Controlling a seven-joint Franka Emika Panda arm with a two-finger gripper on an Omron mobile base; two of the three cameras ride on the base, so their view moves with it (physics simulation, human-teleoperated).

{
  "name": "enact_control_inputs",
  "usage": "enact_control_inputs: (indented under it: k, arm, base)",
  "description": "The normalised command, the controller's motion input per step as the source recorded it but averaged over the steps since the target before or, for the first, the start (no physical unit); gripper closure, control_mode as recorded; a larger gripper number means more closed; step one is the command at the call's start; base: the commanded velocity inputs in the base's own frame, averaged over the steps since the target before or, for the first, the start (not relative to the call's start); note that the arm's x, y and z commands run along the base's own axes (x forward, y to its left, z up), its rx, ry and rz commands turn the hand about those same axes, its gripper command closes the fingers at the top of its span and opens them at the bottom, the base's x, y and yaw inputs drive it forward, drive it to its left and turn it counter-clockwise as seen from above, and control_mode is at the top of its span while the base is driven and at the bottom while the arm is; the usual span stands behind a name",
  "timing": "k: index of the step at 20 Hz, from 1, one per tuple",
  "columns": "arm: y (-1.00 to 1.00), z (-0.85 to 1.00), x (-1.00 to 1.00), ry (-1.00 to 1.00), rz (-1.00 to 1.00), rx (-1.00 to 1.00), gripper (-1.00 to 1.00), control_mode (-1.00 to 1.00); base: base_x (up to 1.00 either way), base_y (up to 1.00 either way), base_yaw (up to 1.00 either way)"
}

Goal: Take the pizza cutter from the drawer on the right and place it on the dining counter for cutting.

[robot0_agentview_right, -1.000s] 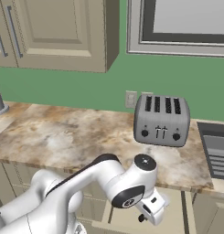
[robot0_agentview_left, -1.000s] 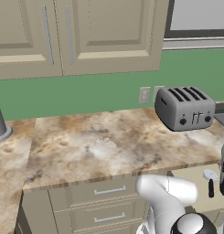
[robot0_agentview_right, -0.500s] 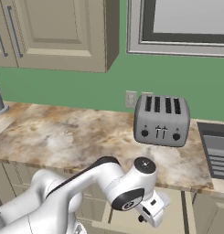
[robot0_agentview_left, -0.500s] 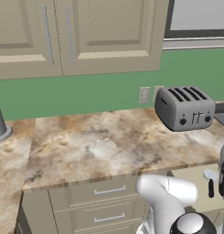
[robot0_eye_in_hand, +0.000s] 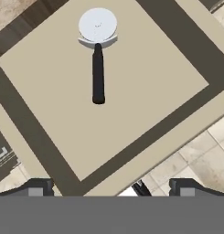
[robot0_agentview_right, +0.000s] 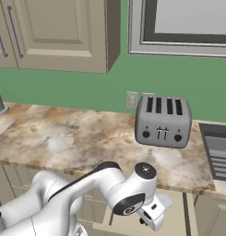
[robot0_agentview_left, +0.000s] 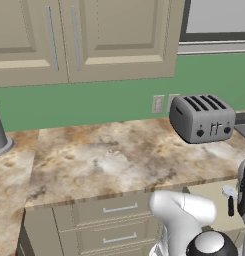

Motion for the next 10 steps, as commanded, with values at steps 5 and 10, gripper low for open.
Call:
enact_control_inputs:
  k: [5,10]
  arm:
    - [0.0,-0.14,0.17,0.0,0.0,0.0,-1.0,-1.0]
    - [0.0,-0.09,0.18,0.0,0.0,0.0,-1.0,-1.0]
  base:
    - [0.0,0.0,0.0]
    - [0.0,0.0,0.0]
